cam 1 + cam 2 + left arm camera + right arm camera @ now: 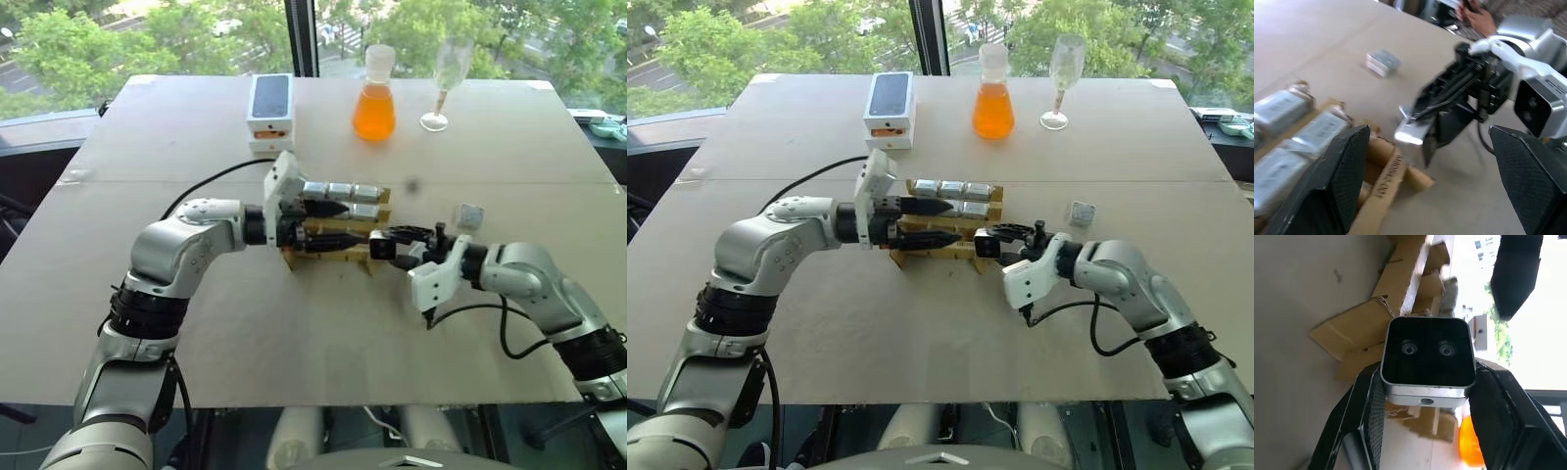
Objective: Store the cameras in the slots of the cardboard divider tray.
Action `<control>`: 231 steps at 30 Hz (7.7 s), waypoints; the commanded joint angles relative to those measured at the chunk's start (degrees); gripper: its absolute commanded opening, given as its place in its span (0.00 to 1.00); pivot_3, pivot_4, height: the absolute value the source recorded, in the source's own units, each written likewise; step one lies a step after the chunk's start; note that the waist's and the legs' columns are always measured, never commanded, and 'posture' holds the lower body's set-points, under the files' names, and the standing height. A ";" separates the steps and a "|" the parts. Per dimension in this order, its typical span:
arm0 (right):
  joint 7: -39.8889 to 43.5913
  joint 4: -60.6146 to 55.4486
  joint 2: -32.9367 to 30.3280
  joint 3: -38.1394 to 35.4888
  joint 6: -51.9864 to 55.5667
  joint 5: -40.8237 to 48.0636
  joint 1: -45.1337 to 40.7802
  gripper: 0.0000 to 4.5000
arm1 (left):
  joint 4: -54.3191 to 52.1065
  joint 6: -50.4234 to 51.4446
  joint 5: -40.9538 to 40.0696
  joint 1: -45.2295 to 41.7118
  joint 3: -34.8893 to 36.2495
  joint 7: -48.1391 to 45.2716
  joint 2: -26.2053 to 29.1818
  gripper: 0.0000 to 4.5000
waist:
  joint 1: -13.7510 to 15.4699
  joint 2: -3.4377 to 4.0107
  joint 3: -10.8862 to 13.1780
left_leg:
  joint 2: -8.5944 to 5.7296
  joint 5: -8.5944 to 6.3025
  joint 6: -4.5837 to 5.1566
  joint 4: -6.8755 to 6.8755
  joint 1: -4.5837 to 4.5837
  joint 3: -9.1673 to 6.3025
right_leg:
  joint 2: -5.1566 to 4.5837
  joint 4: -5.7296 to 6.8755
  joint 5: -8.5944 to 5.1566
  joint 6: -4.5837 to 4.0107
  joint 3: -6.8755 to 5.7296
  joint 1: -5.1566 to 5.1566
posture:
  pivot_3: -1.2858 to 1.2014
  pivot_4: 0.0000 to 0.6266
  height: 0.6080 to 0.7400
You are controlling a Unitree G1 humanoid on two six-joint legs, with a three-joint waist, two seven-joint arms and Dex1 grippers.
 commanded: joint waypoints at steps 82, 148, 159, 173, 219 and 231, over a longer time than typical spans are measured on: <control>14.38 -21.11 6.07 -22.10 30.96 62.74 48.00 0.99 | 79.59 -74.72 23.63 -32.48 -12.70 -31.27 -0.52 0.16 | 1.11 -0.48 0.26 | -0.09 -0.21 0.39 0.91 -0.03 -0.30 | 0.09 0.83 -0.01 0.02 -0.33 0.14 | 0.52 0.24 1.00; 2.63 -2.42 8.00 -15.95 49.25 48.95 18.54 1.00 | 6.85 -30.45 -12.25 22.05 10.51 -25.59 19.67 0.99 | 0.99 -0.38 0.21 | 0.01 -0.18 0.34 0.95 0.08 -0.29 | -0.01 1.00 0.01 -0.02 -0.15 0.16 | 0.52 0.24 1.00; 4.98 -0.28 7.99 -15.08 44.08 45.30 17.71 0.46 | -0.16 -22.96 -10.87 26.40 16.83 -19.75 17.88 1.00 | 0.97 -0.36 0.21 | 0.01 -0.18 0.34 0.94 0.10 -0.24 | 0.02 0.99 0.01 -0.01 -0.11 0.16 | 0.52 0.24 1.00; 0.66 -3.51 -0.95 -10.32 7.97 17.41 10.05 0.43 | 5.20 -14.94 2.47 8.72 4.92 -9.02 5.18 1.00 | 0.90 -0.35 0.24 | -0.05 -0.06 0.13 0.94 0.09 -0.19 | 0.07 1.01 0.02 0.02 -0.14 0.13 | 0.52 0.24 1.00; -4.97 -1.04 1.93 2.99 -8.28 -0.77 -3.10 0.43 | 12.38 -9.37 11.03 -1.48 -6.46 -25.96 2.08 0.15 | -0.25 -0.37 0.25 | -0.06 -0.02 0.06 0.94 -0.01 -0.26 | 0.02 0.92 0.02 0.00 -0.08 0.11 | 0.52 0.24 1.00; -4.48 -4.89 1.80 -0.79 -1.43 7.18 1.45 0.97 | 17.05 -16.68 12.74 -4.71 -4.62 -26.01 -0.69 0.15 | 0.16 -0.37 0.25 | -0.06 -0.02 0.07 0.94 -0.02 -0.29 | 0.02 0.91 0.02 0.00 -0.11 0.11 | 0.52 0.24 1.00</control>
